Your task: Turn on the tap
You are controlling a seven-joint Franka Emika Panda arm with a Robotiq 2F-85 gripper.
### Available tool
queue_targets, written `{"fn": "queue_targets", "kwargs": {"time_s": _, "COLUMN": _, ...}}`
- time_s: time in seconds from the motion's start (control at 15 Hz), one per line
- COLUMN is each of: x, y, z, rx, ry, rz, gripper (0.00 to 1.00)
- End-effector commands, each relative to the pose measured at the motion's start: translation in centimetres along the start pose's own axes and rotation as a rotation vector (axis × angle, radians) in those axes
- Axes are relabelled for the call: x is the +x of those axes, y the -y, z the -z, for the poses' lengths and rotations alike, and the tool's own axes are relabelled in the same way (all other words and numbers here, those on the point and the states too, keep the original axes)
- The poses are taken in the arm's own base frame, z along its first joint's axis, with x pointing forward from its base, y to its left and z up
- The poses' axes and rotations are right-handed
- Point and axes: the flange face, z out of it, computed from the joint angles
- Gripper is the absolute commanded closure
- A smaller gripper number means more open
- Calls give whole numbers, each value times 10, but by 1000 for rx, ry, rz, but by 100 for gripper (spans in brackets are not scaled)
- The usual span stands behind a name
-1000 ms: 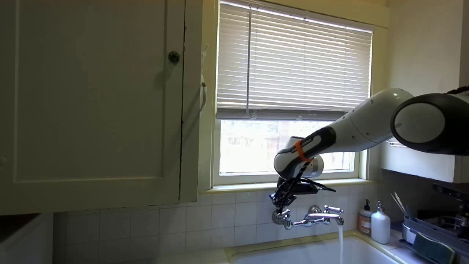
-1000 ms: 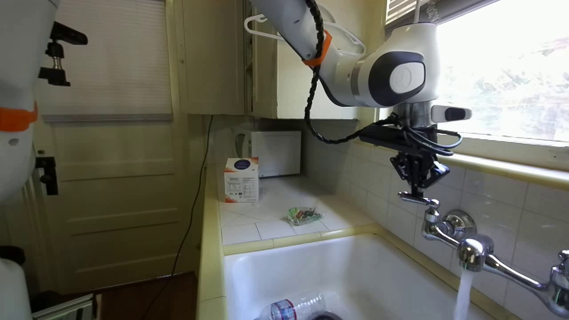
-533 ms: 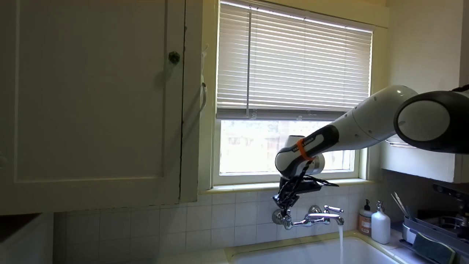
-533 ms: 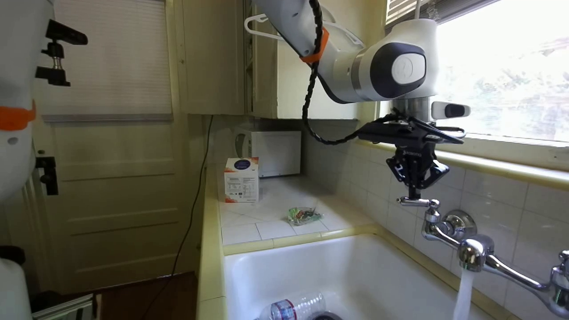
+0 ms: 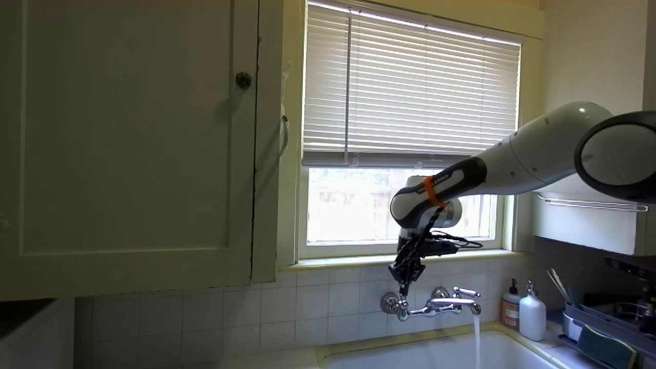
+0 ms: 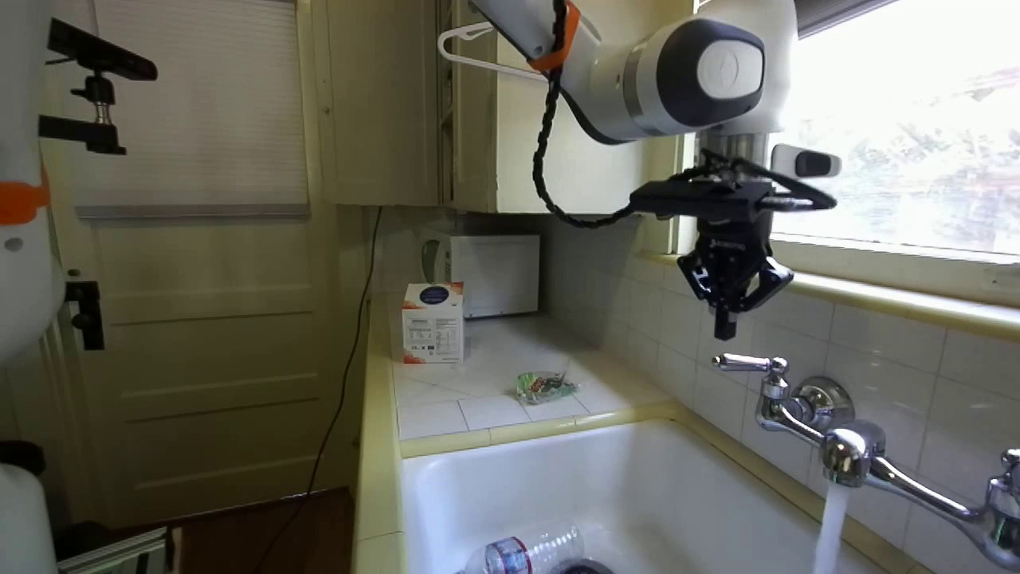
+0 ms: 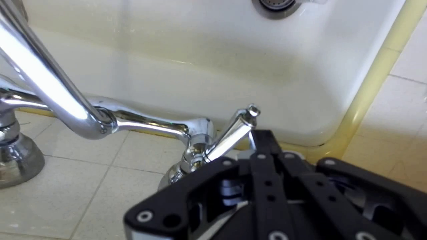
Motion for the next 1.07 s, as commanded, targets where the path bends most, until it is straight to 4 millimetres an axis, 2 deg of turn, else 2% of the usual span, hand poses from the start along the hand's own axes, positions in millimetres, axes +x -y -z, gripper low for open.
{"fn": "queue_targets", "kwargs": {"time_s": 0.0, "x": -40, "y": -11, "z": 56, "rx": -1, "ry": 69, "rz": 11, "gripper": 100}}
{"fn": "queue_targets", "kwargs": {"time_s": 0.07, "x": -49, "y": -19, "z": 71, "rx": -29, "ry": 97, "rz": 5, "gripper": 100}}
{"fn": "queue_targets", "kwargs": {"time_s": 0.13, "x": -57, "y": -26, "z": 84, "rx": -54, "ry": 114, "rz": -2, "gripper": 74}}
{"fn": "queue_targets", "kwargs": {"time_s": 0.2, "x": -65, "y": -33, "z": 97, "rx": -78, "ry": 128, "rz": -8, "gripper": 73}}
{"fn": "queue_targets", "kwargs": {"time_s": 0.4, "x": -84, "y": -54, "z": 129, "rx": -127, "ry": 149, "rz": -40, "gripper": 51}}
{"fn": "queue_targets", "kwargs": {"time_s": 0.73, "x": -109, "y": -77, "z": 158, "rx": -92, "ry": 258, "rz": -155, "gripper": 13}}
{"fn": "queue_targets", "kwargs": {"time_s": 0.87, "x": -115, "y": -84, "z": 166, "rx": -100, "ry": 275, "rz": -244, "gripper": 1}}
{"fn": "queue_targets", "kwargs": {"time_s": 1.0, "x": -118, "y": -88, "z": 173, "rx": -113, "ry": 282, "rz": -311, "gripper": 0}}
